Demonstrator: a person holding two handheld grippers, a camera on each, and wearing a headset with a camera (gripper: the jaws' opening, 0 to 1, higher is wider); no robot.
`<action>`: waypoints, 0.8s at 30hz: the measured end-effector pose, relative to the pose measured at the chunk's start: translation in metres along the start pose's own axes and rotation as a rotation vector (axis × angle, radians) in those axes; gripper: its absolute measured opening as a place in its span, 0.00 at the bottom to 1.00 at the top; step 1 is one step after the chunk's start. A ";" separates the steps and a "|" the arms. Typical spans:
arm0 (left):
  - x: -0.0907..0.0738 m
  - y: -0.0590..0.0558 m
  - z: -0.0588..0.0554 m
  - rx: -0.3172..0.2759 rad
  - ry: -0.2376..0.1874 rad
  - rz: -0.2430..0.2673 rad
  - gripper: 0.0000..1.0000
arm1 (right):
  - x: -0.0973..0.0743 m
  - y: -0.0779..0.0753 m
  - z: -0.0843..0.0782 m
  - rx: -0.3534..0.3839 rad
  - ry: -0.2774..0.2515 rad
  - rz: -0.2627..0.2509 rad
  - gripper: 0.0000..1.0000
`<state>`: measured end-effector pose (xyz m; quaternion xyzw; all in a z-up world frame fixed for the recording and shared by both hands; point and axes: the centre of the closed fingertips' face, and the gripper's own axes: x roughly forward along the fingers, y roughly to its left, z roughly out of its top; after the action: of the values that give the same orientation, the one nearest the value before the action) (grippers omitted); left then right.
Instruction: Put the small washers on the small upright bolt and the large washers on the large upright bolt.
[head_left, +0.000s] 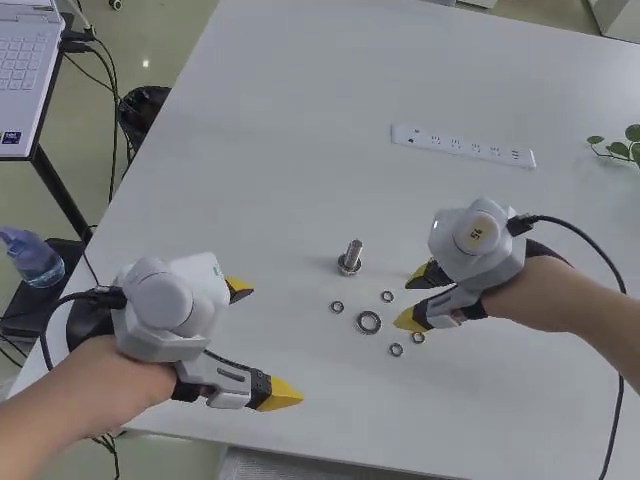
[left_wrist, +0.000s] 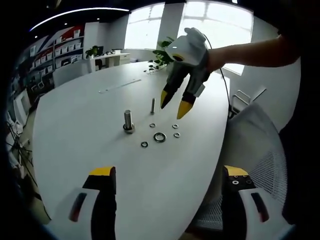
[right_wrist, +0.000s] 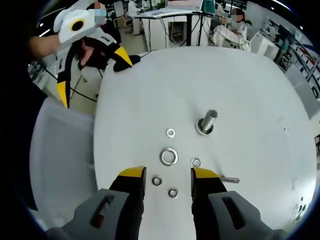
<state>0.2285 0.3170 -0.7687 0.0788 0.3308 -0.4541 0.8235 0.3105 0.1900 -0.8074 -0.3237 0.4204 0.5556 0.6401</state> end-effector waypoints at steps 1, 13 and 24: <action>0.000 -0.002 0.000 -0.002 0.000 -0.004 0.87 | 0.003 0.001 0.000 -0.002 -0.004 0.006 0.37; 0.004 -0.007 -0.002 0.014 0.017 -0.021 0.85 | 0.045 -0.005 0.000 -0.058 0.024 0.006 0.36; 0.008 -0.008 -0.001 0.013 0.025 -0.023 0.85 | 0.068 -0.004 -0.013 -0.091 0.079 0.017 0.35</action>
<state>0.2247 0.3075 -0.7729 0.0859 0.3389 -0.4646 0.8136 0.3141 0.2074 -0.8748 -0.3703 0.4226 0.5664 0.6029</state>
